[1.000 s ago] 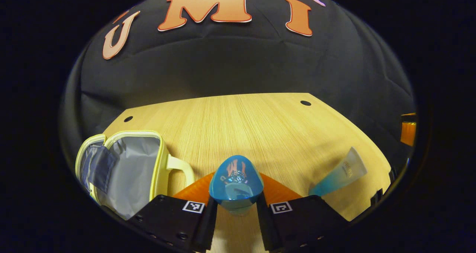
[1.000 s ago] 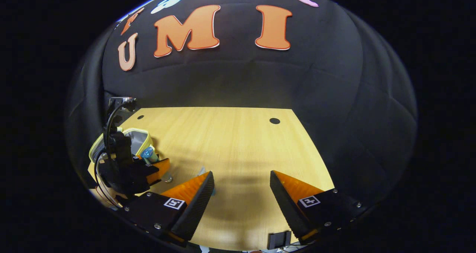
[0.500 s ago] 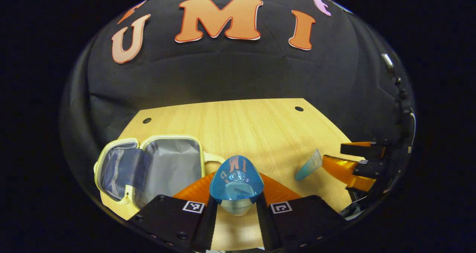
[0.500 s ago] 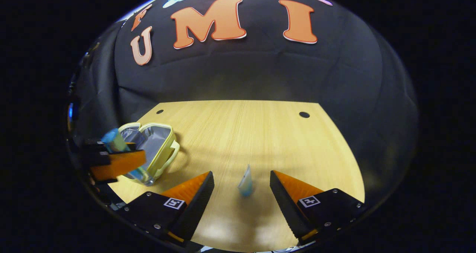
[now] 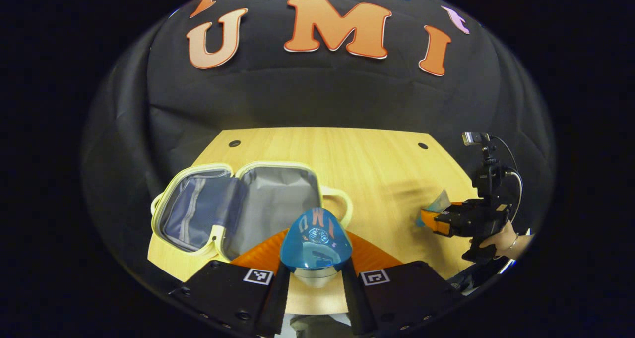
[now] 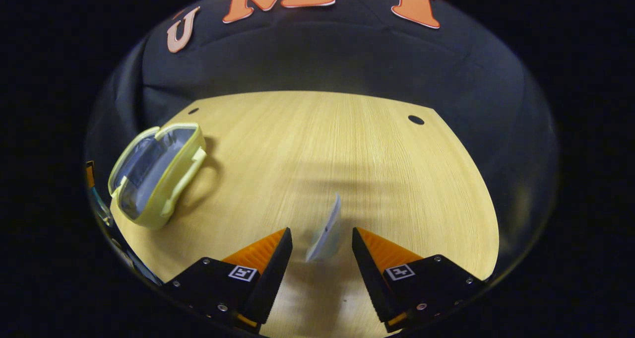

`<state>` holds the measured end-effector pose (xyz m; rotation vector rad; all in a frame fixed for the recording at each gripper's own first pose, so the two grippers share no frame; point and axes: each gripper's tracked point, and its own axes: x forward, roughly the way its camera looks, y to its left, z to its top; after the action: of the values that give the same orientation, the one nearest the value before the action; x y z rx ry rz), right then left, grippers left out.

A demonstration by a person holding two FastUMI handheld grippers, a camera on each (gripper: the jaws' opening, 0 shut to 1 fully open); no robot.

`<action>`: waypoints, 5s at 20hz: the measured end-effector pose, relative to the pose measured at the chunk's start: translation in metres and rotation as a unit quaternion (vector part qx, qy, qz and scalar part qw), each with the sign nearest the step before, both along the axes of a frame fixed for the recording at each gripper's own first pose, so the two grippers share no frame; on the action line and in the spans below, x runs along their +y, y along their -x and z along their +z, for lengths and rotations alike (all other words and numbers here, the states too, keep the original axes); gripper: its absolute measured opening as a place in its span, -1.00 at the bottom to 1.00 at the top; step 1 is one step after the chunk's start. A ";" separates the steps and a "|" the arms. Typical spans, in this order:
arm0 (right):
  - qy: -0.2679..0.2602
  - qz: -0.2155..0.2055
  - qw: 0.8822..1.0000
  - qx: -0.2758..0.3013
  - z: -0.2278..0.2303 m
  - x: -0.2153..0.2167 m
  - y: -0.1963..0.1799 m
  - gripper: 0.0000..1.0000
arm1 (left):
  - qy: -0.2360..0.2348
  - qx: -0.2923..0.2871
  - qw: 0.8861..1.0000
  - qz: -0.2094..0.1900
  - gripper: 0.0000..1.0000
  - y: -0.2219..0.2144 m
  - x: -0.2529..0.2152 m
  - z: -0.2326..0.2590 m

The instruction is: First open the suitcase, pack the skin care products into it, and then close the suitcase.

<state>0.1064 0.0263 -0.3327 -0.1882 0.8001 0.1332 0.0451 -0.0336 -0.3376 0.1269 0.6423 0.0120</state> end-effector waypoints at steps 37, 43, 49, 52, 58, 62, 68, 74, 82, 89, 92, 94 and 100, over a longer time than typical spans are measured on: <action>-0.207 -0.006 0.972 0.113 0.072 0.109 0.121 -0.17 | -0.091 0.349 0.927 -0.103 0.02 -0.124 0.148 -0.117; -0.209 -0.026 0.971 0.116 0.072 0.110 0.120 -0.17 | -0.114 0.358 0.921 -0.102 -0.03 -0.141 0.147 -0.135; -0.201 -0.009 0.975 0.092 0.098 0.114 0.103 -0.17 | -0.071 0.306 0.941 -0.122 0.96 -0.119 0.125 -0.096; -0.183 0.028 0.980 0.073 0.122 0.130 0.085 -0.17 | -0.024 0.265 0.956 -0.125 0.97 -0.090 0.120 -0.061; -0.157 0.128 0.975 0.092 0.167 0.208 0.060 -0.18 | 0.062 0.195 0.976 -0.079 0.97 -0.025 0.173 -0.003; -0.133 0.181 0.963 0.151 0.163 0.273 0.057 -0.18 | 0.082 0.167 0.982 -0.025 0.96 0.020 0.243 0.007; -0.112 0.172 0.941 0.269 0.105 0.319 0.060 -0.18 | 0.107 0.169 0.978 0.054 0.96 0.086 0.321 -0.014; -0.075 0.145 0.932 0.325 0.030 0.337 0.051 -0.18 | 0.115 0.179 0.972 0.104 0.96 0.138 0.366 -0.025; -0.050 0.108 0.932 0.342 -0.010 0.344 0.036 -0.19 | 0.129 0.199 0.964 0.121 0.96 0.164 0.376 -0.036; -0.088 0.134 0.943 0.290 0.025 0.356 0.038 0.99 | 0.159 0.186 0.962 0.121 0.96 0.150 0.371 -0.038; -0.101 0.157 0.954 0.233 0.054 0.354 0.039 0.91 | 0.169 0.161 0.964 0.131 0.96 0.130 0.386 -0.037; -0.118 0.167 0.958 0.200 0.077 0.353 0.048 0.92 | 0.169 0.135 0.965 0.148 0.96 0.110 0.405 -0.031; -0.156 0.144 0.961 0.179 0.109 0.336 0.089 0.92 | 0.230 0.043 0.956 0.177 0.96 0.014 0.465 -0.002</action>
<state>0.0175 0.3625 -0.2235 0.0211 1.0967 0.5786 0.0306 0.4316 -0.3399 -0.4408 0.7335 0.2024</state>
